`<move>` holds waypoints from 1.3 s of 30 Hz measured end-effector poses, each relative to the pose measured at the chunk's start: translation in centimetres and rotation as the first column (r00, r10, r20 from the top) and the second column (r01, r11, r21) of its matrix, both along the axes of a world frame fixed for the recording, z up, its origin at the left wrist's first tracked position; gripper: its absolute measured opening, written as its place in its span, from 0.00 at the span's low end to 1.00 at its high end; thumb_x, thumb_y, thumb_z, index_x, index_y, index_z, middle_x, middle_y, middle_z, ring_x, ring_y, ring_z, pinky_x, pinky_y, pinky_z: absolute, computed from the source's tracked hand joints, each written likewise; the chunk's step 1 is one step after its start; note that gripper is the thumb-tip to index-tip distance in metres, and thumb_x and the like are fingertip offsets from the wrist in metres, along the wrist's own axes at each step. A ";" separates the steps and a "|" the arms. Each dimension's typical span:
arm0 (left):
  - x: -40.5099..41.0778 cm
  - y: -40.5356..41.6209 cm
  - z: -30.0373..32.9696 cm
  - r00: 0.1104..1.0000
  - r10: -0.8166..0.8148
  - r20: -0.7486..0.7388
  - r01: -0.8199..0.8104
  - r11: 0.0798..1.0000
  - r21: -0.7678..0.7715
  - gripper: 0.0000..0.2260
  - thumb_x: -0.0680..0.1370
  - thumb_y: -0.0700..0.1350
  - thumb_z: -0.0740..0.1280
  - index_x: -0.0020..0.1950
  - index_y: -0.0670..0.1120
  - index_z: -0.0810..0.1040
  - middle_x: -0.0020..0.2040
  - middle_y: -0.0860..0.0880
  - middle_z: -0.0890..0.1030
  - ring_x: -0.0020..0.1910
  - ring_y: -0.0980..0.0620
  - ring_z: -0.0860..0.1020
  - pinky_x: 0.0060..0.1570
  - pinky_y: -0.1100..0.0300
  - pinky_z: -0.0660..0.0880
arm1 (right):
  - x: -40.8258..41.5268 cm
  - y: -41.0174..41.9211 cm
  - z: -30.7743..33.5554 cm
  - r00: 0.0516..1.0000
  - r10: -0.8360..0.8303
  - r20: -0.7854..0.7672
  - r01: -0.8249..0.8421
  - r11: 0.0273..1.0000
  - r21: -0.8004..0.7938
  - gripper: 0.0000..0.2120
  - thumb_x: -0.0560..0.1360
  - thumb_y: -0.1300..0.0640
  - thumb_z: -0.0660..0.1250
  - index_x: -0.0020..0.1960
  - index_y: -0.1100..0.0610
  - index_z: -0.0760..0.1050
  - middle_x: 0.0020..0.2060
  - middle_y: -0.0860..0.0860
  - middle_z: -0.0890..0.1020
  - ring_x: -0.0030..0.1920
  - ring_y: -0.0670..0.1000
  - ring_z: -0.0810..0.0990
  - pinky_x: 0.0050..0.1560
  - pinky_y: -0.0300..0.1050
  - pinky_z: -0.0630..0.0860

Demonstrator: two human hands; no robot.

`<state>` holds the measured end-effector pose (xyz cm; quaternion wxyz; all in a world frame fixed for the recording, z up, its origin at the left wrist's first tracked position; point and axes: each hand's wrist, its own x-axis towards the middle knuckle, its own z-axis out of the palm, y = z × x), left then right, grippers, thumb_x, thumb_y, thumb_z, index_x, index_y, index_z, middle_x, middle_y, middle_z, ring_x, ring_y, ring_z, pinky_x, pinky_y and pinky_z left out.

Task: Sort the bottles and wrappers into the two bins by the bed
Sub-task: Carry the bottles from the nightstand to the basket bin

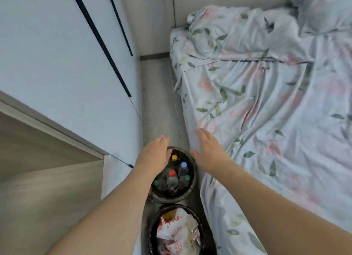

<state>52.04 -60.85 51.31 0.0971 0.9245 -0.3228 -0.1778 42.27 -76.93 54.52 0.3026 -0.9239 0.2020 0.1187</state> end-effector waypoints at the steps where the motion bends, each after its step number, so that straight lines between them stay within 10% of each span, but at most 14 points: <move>1: -0.2 -0.7 3.9 1.000 -0.003 0.019 0.003 1.000 -0.030 0.19 0.82 0.49 0.59 0.72 0.45 0.67 0.70 0.48 0.71 0.65 0.48 0.72 0.62 0.54 0.71 | -0.5 -1.0 3.9 0.999 -0.010 0.035 0.010 1.000 -0.023 0.31 0.79 0.54 0.62 0.77 0.59 0.53 0.75 0.54 0.58 0.75 0.53 0.56 0.73 0.43 0.53; 14: -9.1 -6.1 40.8 0.941 -0.090 0.325 0.207 0.915 -0.346 0.19 0.82 0.46 0.60 0.71 0.42 0.67 0.72 0.46 0.68 0.70 0.47 0.67 0.65 0.52 0.67 | -16.9 -5.4 39.1 0.899 -0.255 0.356 0.348 0.909 -0.228 0.30 0.81 0.53 0.59 0.78 0.60 0.51 0.77 0.53 0.56 0.76 0.52 0.54 0.73 0.44 0.55; 39: -47.6 -19.8 51.8 0.477 -0.713 0.513 0.875 0.329 -0.356 0.19 0.82 0.46 0.60 0.72 0.43 0.67 0.70 0.48 0.70 0.68 0.47 0.69 0.63 0.54 0.69 | -59.5 0.8 48.4 0.400 -0.768 0.499 0.916 0.340 -0.212 0.28 0.79 0.53 0.62 0.76 0.56 0.58 0.74 0.50 0.63 0.74 0.50 0.61 0.72 0.45 0.59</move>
